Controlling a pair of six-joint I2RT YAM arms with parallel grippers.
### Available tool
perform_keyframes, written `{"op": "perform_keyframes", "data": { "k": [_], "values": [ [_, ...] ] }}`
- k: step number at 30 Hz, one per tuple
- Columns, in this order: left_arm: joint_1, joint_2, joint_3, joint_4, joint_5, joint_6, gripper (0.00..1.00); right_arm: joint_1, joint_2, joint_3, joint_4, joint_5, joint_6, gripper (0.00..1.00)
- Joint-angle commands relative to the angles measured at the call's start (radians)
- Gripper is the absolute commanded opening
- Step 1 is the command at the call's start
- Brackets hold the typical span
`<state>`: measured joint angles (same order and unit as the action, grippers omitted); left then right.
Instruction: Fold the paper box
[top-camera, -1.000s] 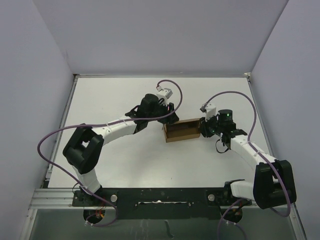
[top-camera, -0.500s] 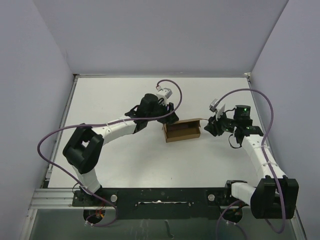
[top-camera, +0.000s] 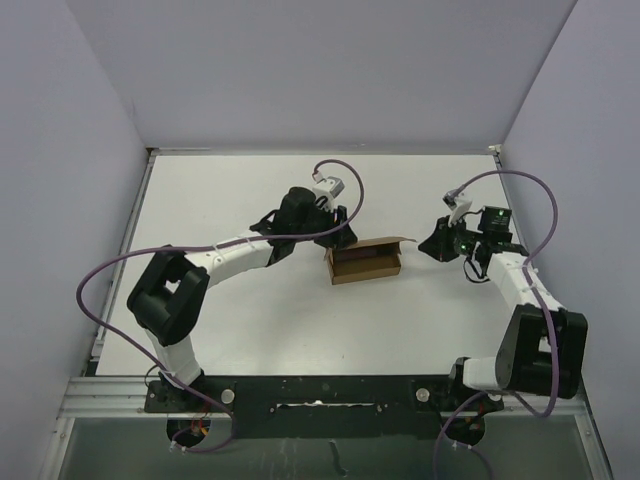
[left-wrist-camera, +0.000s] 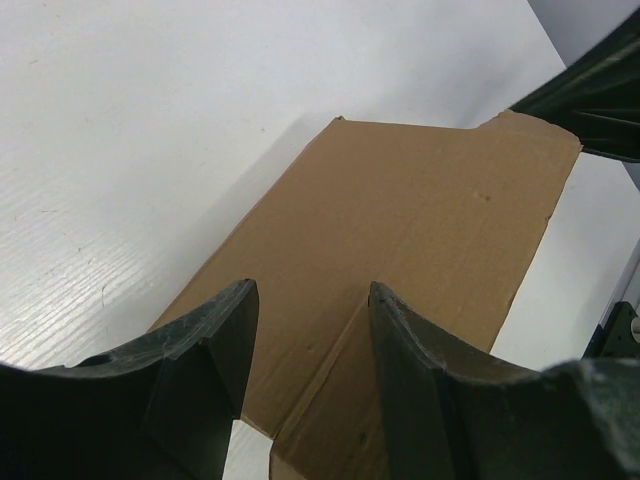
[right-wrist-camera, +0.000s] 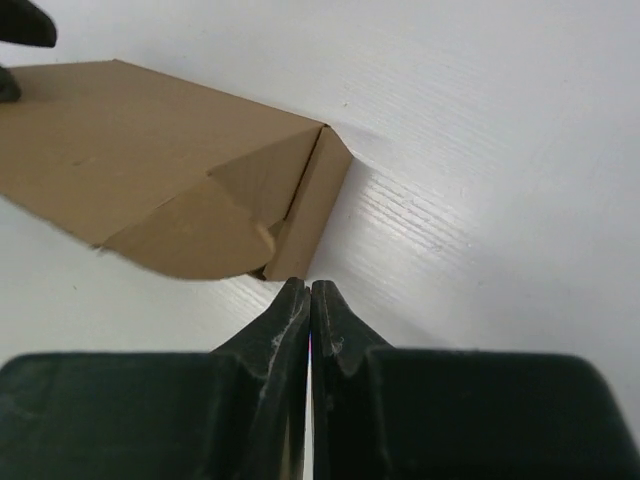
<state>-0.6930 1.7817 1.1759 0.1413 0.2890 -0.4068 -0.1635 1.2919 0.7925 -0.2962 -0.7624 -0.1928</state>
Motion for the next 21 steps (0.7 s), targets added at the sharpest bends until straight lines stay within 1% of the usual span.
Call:
{"op": "perform_keyframes", "data": {
  "k": [1, 7, 12, 15, 21],
  "values": [
    [0.012, 0.025, 0.036, 0.037, 0.027, 0.003, 0.46, 0.021, 0.126, 0.023, 0.196, -0.036, 0.250, 0.00],
    [0.013, 0.026, 0.037, 0.036, 0.030, 0.000, 0.46, 0.091, 0.234, 0.046, 0.258, -0.047, 0.314, 0.00],
    [0.013, 0.043, 0.048, 0.034, 0.037, -0.011, 0.46, 0.105, 0.298, 0.055, 0.278, -0.119, 0.339, 0.00],
    [0.009, 0.054, 0.054, 0.032, 0.043, -0.018, 0.46, 0.112, 0.283, 0.049, 0.290, -0.150, 0.339, 0.00],
    [0.004, 0.061, 0.052, 0.027, 0.043, -0.023, 0.45, 0.119, 0.273, 0.051, 0.262, -0.141, 0.313, 0.00]
  ]
}}
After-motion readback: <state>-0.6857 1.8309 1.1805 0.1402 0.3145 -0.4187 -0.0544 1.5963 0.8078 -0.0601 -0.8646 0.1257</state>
